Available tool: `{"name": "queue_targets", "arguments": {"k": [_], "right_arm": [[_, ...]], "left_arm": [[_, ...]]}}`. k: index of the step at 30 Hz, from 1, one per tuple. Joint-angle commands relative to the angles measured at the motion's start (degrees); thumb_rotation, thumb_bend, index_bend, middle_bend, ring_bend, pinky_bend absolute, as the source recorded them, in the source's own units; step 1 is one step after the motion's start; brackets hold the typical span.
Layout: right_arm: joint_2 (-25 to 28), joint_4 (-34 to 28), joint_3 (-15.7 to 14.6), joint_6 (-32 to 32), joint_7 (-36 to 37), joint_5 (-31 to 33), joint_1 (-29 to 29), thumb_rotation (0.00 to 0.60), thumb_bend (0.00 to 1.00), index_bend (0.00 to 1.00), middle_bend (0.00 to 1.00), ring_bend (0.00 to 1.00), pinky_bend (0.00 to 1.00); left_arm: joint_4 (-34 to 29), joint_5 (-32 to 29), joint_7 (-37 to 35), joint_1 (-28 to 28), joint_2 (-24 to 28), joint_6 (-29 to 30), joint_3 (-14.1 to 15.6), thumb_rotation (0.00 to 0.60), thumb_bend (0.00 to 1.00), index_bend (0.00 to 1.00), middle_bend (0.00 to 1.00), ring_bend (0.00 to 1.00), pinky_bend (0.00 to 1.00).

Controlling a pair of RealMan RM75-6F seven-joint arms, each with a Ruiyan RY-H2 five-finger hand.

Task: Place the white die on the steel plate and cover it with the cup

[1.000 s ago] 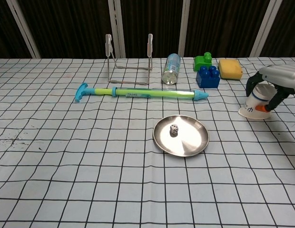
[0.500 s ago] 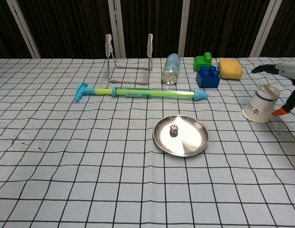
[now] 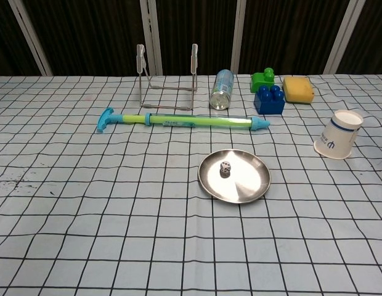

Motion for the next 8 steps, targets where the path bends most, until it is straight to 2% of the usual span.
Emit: {"name": "queue_targets", "arguments": {"k": [1,8], "right_arm": [[0.7,-0.8,-1.8,1.3,-1.2,-1.5,-2.2,0.6,0.07,0.09,0.04,0.0,0.0],[0.5,-0.8,-0.5,4.0,-3.9,-2.4,-3.8,0.6,0.07,0.1,0.04,0.0,0.0]], "left_arm": [[-0.1,0.1,-0.3,0.1,0.1,0.2,0.0,0.6,0.67,0.27,0.0,0.0,0.09],[0.3,0.2,-2.7,0.7,0.8,1.2,-0.4,0.6,0.67,0.27,0.0,0.0,0.09]]}}
